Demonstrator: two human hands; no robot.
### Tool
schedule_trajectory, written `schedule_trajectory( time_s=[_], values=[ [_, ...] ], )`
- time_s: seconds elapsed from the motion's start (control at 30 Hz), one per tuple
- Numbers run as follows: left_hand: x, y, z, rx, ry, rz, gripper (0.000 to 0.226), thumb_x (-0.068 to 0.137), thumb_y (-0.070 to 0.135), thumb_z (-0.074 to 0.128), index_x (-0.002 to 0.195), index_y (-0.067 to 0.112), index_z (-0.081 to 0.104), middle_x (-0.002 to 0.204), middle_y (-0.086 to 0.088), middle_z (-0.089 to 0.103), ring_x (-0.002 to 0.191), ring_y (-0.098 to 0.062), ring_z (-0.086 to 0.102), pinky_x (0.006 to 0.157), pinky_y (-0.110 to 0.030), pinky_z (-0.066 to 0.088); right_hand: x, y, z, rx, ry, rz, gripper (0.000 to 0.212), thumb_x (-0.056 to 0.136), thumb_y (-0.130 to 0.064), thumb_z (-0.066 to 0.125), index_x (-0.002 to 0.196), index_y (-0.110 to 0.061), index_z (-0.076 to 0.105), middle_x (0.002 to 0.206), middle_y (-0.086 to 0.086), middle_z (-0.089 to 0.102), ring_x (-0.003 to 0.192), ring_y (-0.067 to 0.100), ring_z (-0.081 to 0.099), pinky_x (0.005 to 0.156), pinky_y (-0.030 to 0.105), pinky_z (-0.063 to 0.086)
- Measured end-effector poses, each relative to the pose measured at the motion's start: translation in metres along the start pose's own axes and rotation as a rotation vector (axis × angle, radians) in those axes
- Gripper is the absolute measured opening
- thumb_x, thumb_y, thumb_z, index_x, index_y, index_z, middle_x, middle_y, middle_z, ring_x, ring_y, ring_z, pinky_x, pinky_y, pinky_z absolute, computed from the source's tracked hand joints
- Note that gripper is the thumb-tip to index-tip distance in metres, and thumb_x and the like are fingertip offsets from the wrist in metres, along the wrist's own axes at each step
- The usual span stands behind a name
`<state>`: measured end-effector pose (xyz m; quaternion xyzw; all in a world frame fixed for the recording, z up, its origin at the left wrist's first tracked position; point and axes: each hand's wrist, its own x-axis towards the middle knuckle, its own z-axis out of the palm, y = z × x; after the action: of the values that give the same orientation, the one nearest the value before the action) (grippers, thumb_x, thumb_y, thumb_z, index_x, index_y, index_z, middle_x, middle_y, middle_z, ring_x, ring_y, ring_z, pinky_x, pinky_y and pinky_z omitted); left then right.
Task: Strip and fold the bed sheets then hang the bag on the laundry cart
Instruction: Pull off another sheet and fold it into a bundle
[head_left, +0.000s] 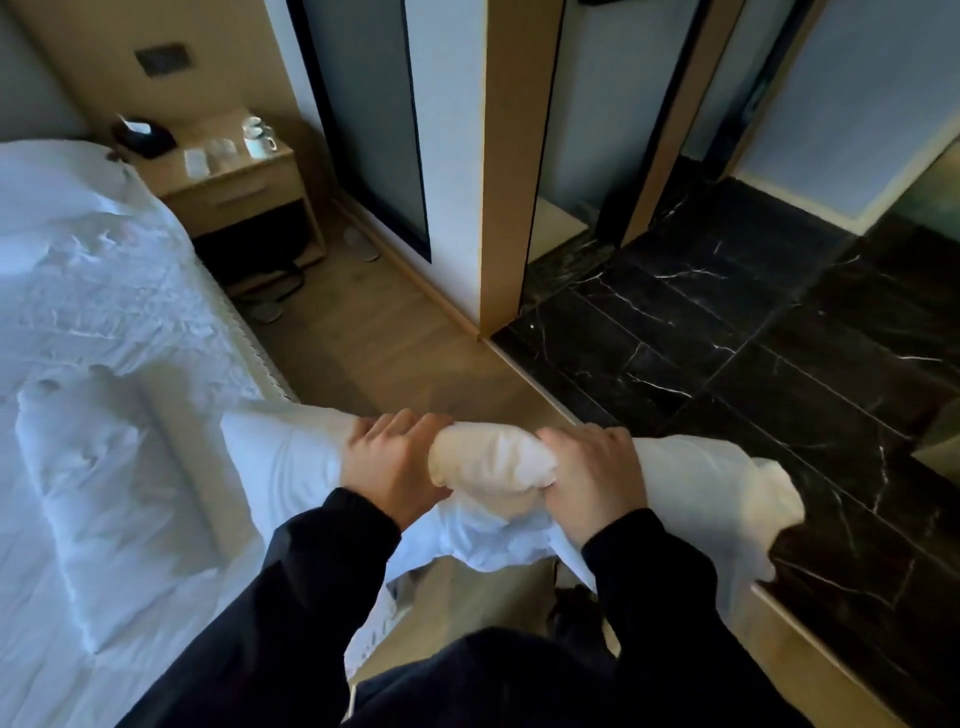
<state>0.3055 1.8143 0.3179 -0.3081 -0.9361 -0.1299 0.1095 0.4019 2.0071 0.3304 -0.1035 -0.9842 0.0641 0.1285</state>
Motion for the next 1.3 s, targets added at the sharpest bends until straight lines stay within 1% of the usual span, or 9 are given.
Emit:
schedule_trajectory(
  time_s=[0.1, 0.23, 0.33, 0.43, 0.63, 0.8, 1.0, 1.13, 1.3],
  values=[
    [0.044, 0.0, 0.018, 0.067, -0.013, -0.103, 0.05, 0.046, 0.046, 0.07, 0.091, 0.027, 0.068, 0.074, 0.002, 0.064, 0.068, -0.028, 0.065, 0.066, -0.034, 0.046, 0.064, 0.026, 0.015, -0.003, -0.029, -0.118, 0.045, 0.033, -0.009, 0.076, 0.07, -0.028, 0.06, 0.062, -0.007, 0.06, 0.059, 0.021, 0.058, 0.063, 0.029, 0.028],
    [0.092, 0.001, 0.025, 0.108, 0.003, -0.311, 0.05, 0.048, 0.048, 0.066, 0.093, 0.027, 0.07, 0.077, 0.003, 0.065, 0.071, -0.027, 0.065, 0.068, -0.035, 0.047, 0.145, 0.05, 0.03, 0.056, -0.062, -0.293, 0.044, 0.034, -0.008, 0.075, 0.071, -0.027, 0.06, 0.063, -0.007, 0.059, 0.062, 0.021, 0.057, 0.063, 0.029, 0.029],
    [0.115, -0.002, 0.026, 0.107, 0.021, -0.464, 0.053, 0.047, 0.049, 0.065, 0.096, 0.028, 0.069, 0.079, 0.003, 0.066, 0.073, -0.027, 0.066, 0.069, -0.037, 0.048, 0.203, 0.052, 0.038, 0.112, -0.085, -0.445, 0.043, 0.037, -0.004, 0.071, 0.073, -0.026, 0.063, 0.063, -0.007, 0.059, 0.063, 0.023, 0.058, 0.062, 0.03, 0.032],
    [0.123, -0.012, 0.027, 0.096, 0.04, -0.644, 0.056, 0.05, 0.057, 0.06, 0.099, 0.03, 0.067, 0.08, 0.004, 0.067, 0.074, -0.026, 0.067, 0.071, -0.039, 0.05, 0.251, 0.034, 0.054, 0.16, -0.109, -0.602, 0.042, 0.038, -0.002, 0.065, 0.072, -0.026, 0.062, 0.063, -0.008, 0.058, 0.063, 0.023, 0.056, 0.06, 0.032, 0.034],
    [0.13, -0.058, 0.028, 0.14, 0.094, -0.952, 0.059, 0.051, 0.067, 0.053, 0.097, 0.032, 0.067, 0.075, 0.003, 0.066, 0.072, -0.026, 0.067, 0.07, -0.04, 0.052, 0.331, -0.038, 0.098, 0.18, -0.193, -0.948, 0.042, 0.04, -0.002, 0.063, 0.075, -0.025, 0.063, 0.066, -0.007, 0.059, 0.066, 0.024, 0.055, 0.062, 0.033, 0.036],
    [0.142, -0.12, 0.028, 0.161, 0.12, -1.153, 0.06, 0.049, 0.067, 0.051, 0.095, 0.032, 0.067, 0.074, 0.004, 0.066, 0.071, -0.024, 0.068, 0.068, -0.037, 0.05, 0.39, -0.117, 0.129, 0.174, -0.25, -1.136, 0.043, 0.04, 0.0, 0.062, 0.074, -0.025, 0.062, 0.065, -0.006, 0.058, 0.066, 0.024, 0.055, 0.063, 0.032, 0.029],
    [0.155, -0.191, 0.021, 0.173, 0.163, -1.335, 0.062, 0.05, 0.067, 0.051, 0.097, 0.031, 0.067, 0.077, 0.002, 0.068, 0.07, -0.026, 0.068, 0.067, -0.038, 0.051, 0.455, -0.212, 0.146, 0.155, -0.351, -1.336, 0.037, 0.059, -0.004, 0.058, 0.088, -0.027, 0.061, 0.08, -0.003, 0.062, 0.083, 0.025, 0.055, 0.071, 0.033, 0.027],
    [0.158, -0.227, 0.019, 0.229, 0.197, -1.47, 0.064, 0.048, 0.069, 0.052, 0.097, 0.031, 0.067, 0.076, 0.002, 0.068, 0.07, -0.025, 0.068, 0.067, -0.038, 0.051, 0.484, -0.271, 0.158, 0.147, -0.394, -1.489, 0.037, 0.067, -0.008, 0.057, 0.097, -0.029, 0.06, 0.089, -0.005, 0.064, 0.09, 0.023, 0.055, 0.077, 0.034, 0.031],
    [0.161, -0.28, 0.017, 0.277, 0.192, -1.656, 0.064, 0.049, 0.072, 0.048, 0.095, 0.032, 0.068, 0.077, 0.003, 0.069, 0.07, -0.024, 0.068, 0.068, -0.036, 0.049, 0.515, -0.353, 0.188, 0.161, -0.434, -1.672, 0.033, 0.069, -0.015, 0.055, 0.097, -0.031, 0.062, 0.092, -0.004, 0.066, 0.095, 0.023, 0.058, 0.08, 0.033, 0.033]
  ],
)
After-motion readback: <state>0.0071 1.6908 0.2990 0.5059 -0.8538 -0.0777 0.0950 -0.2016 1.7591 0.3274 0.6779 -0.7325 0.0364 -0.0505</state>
